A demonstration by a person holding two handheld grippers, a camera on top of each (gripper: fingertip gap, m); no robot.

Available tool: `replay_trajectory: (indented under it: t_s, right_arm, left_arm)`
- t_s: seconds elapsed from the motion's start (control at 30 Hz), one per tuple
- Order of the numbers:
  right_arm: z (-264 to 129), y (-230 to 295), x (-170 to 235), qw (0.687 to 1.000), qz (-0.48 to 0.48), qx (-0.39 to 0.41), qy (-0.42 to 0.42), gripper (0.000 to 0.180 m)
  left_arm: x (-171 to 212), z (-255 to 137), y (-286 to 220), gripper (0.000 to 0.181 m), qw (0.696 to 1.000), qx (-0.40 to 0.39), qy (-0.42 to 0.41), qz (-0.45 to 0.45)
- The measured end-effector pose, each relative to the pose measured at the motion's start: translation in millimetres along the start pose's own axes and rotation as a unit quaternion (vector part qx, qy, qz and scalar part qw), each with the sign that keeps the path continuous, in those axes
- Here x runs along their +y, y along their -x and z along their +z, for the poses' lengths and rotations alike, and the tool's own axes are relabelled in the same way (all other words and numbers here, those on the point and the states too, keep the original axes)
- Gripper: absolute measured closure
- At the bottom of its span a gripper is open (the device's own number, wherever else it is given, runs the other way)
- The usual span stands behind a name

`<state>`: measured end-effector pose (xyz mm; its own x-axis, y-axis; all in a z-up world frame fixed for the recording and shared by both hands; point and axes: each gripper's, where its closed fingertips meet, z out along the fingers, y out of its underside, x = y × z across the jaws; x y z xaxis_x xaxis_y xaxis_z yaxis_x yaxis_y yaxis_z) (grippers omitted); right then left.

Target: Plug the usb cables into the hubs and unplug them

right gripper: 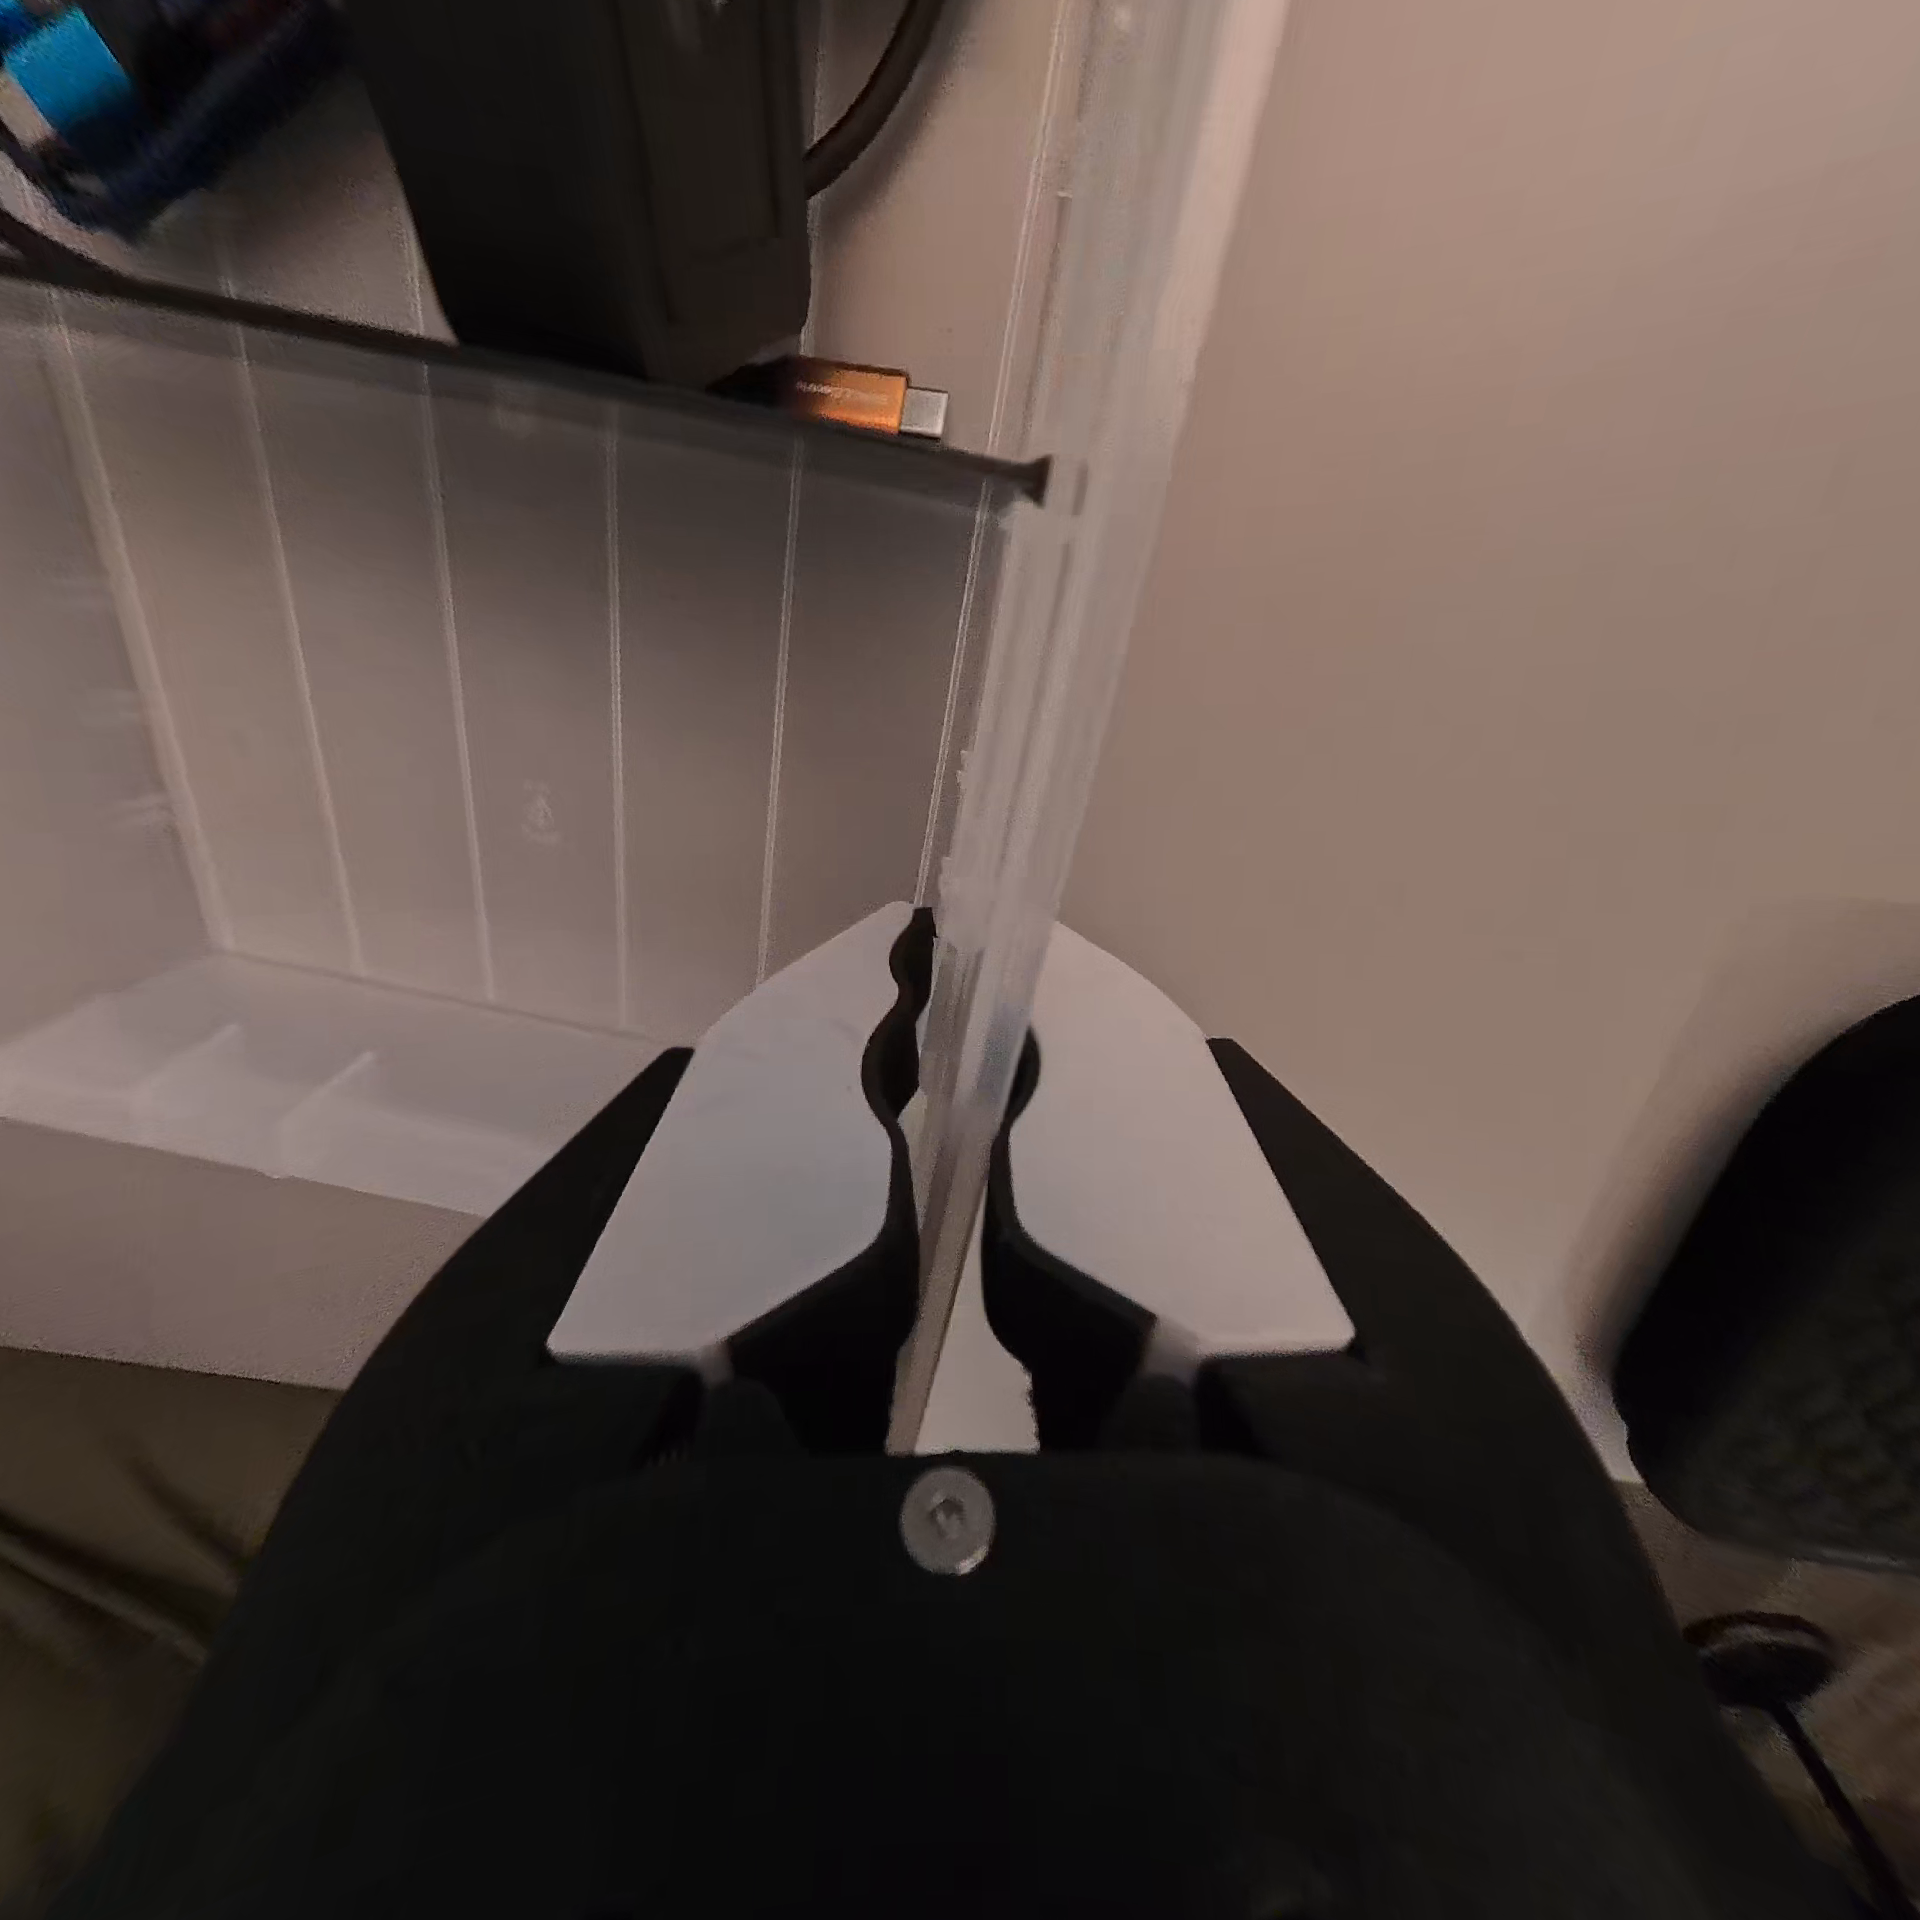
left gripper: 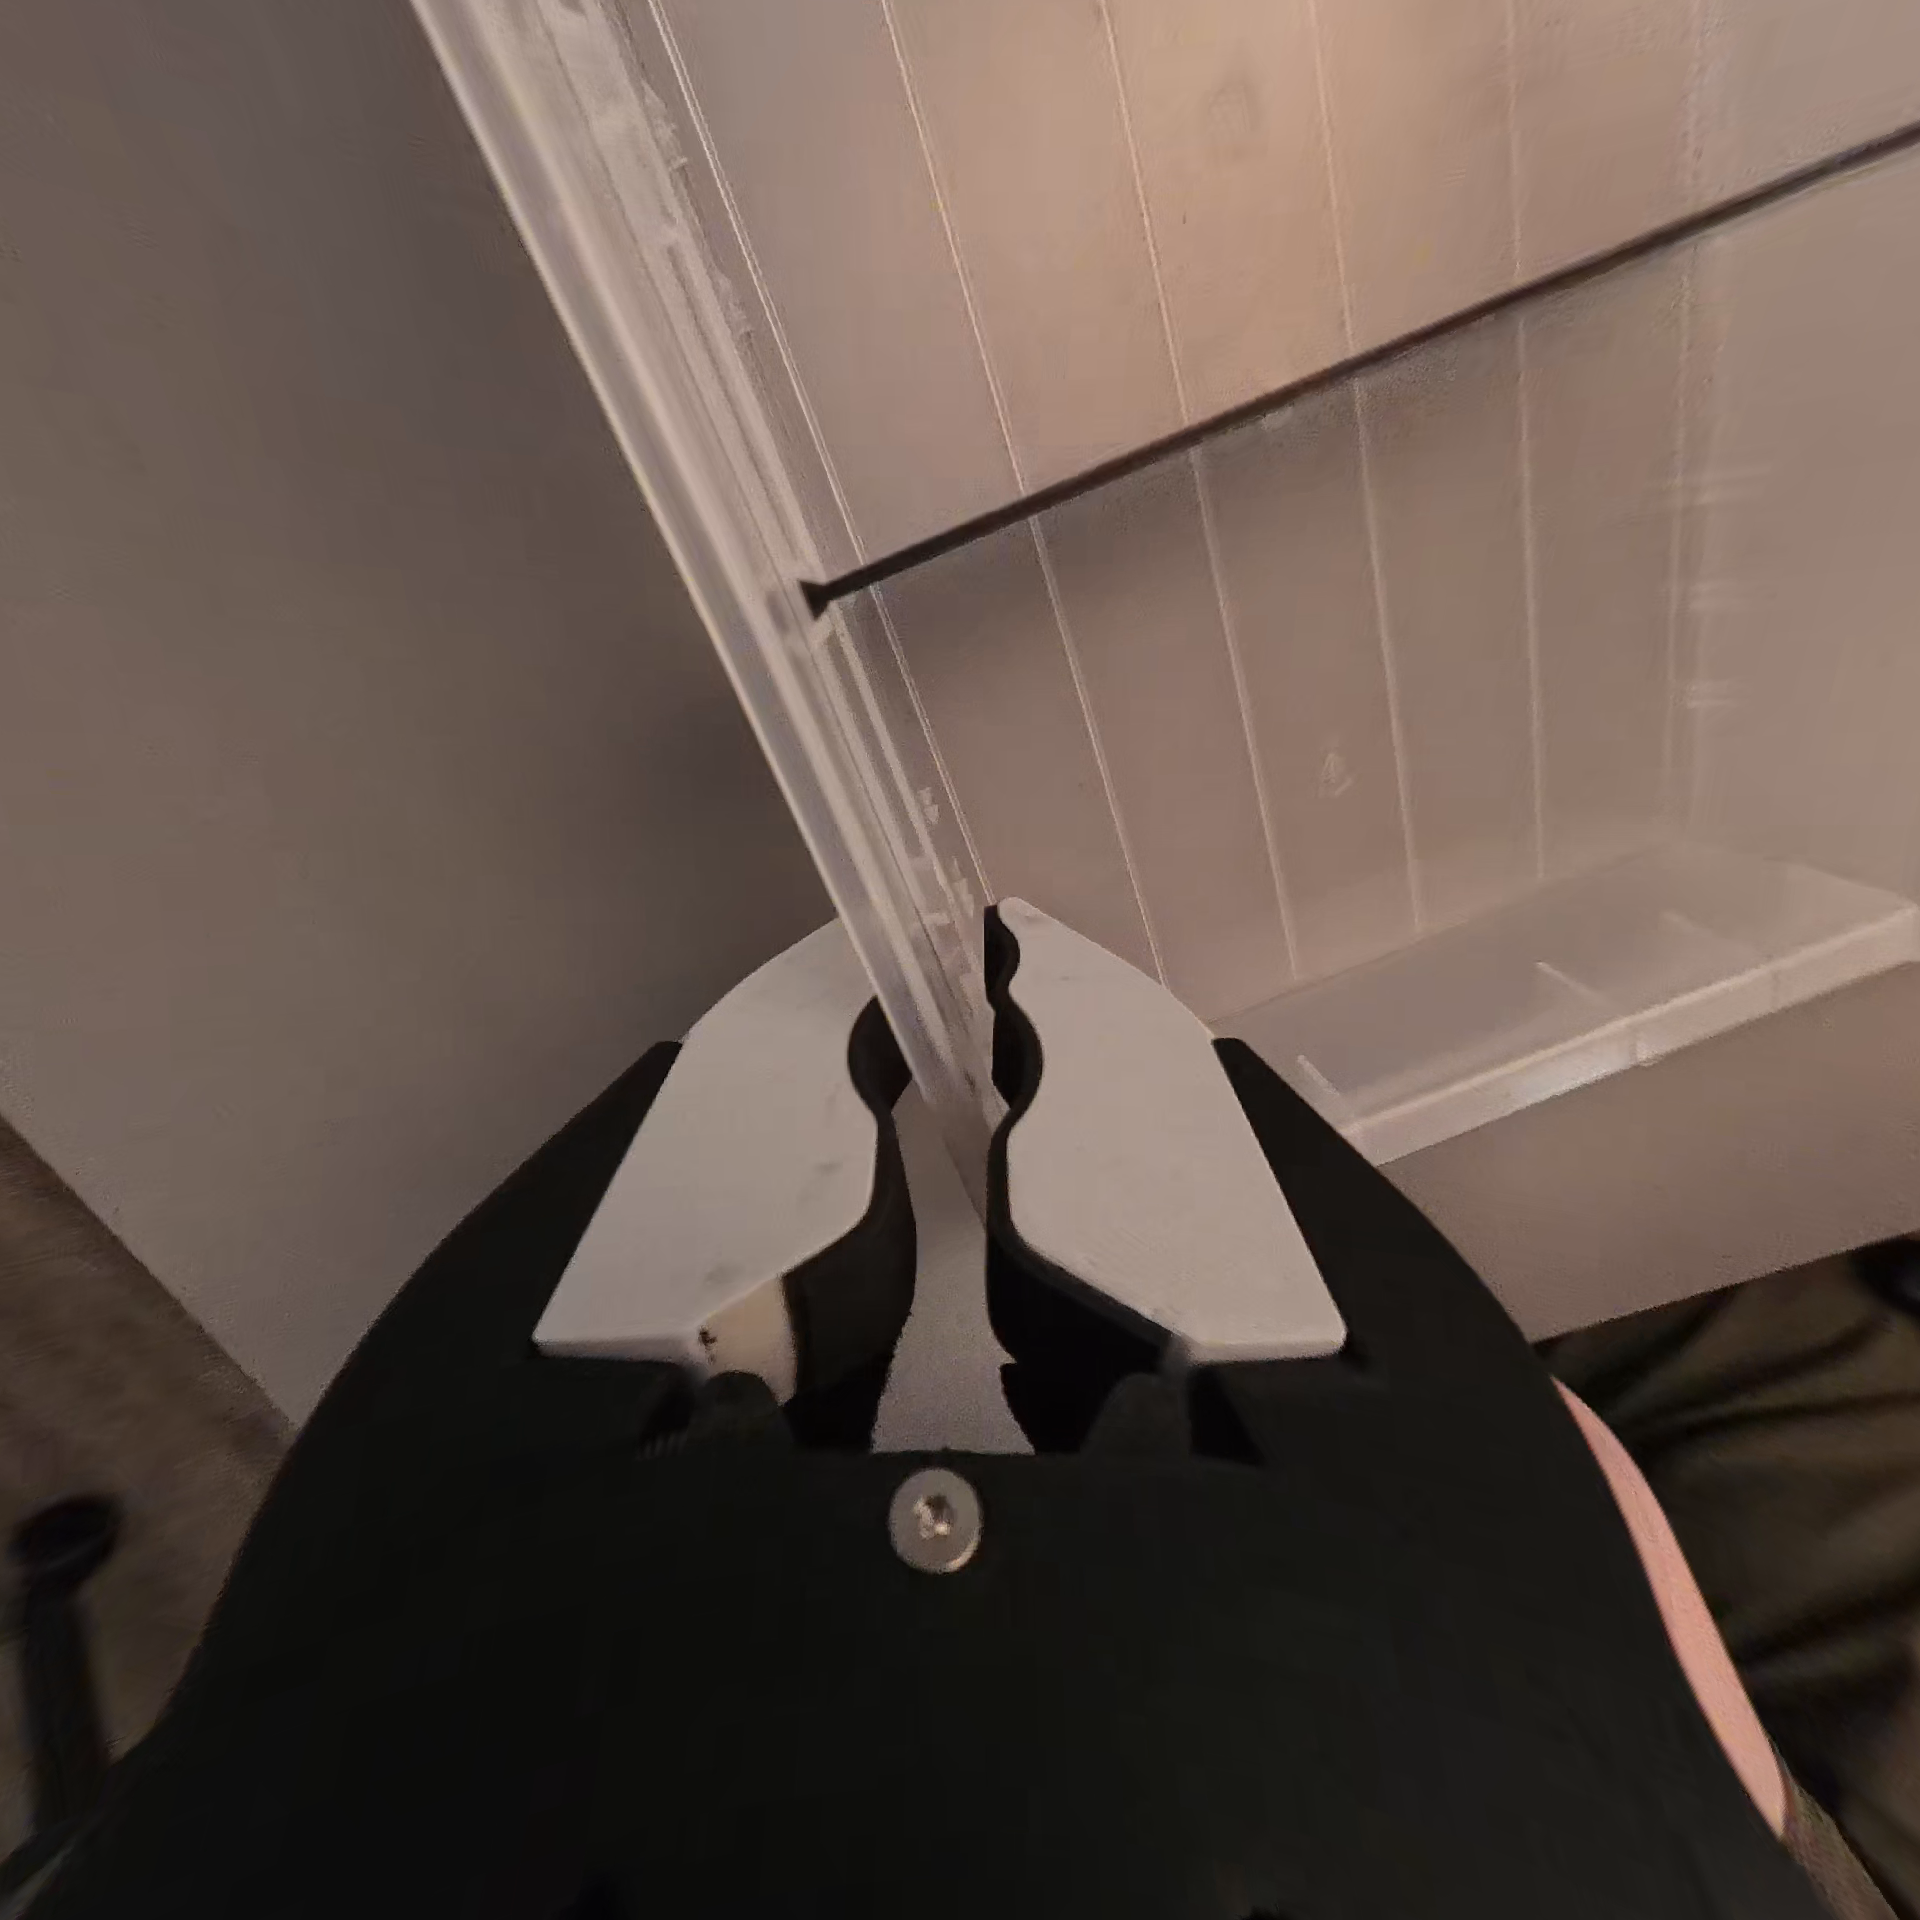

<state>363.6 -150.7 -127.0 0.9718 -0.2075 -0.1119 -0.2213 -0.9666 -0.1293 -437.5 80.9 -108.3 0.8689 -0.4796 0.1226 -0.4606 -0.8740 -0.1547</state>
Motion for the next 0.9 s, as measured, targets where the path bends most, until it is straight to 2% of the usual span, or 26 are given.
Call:
replay_trajectory:
  t_s: [0.23, 0.4, 0.6, 0.73, 0.83, 0.9]
  right_arm:
    - [7, 58, -12, 1.000, -0.014, -0.002, -0.013, 0.170]
    - [12, 100, -16, 0.999, -0.048, -0.007, -0.013, 0.170]
    - [18, 154, -15, 0.995, -0.093, -0.027, -0.011, 0.168]
    - [19, 192, -14, 0.989, -0.132, -0.057, -0.023, 0.154]
    - [5, 195, -30, 0.984, -0.149, -0.007, -0.094, 0.148]
    - [-29, 182, -45, 0.973, -0.137, 0.070, -0.171, 0.145]
  left_arm:
    - [-25, 13, -58, 0.175, 0.997, -0.006, 0.061, 0.056]
    - [-42, 21, -94, 0.177, 0.996, -0.009, 0.090, -0.013]
    - [-48, 28, -124, 0.174, 0.992, -0.054, 0.116, 0.011]
    - [-53, 32, -151, 0.171, 0.990, -0.047, 0.120, 0.059]
    - [-45, 31, -168, 0.171, 0.987, -0.027, 0.138, 0.076]
    - [-39, 28, -175, 0.170, 0.984, -0.019, 0.153, 0.084]
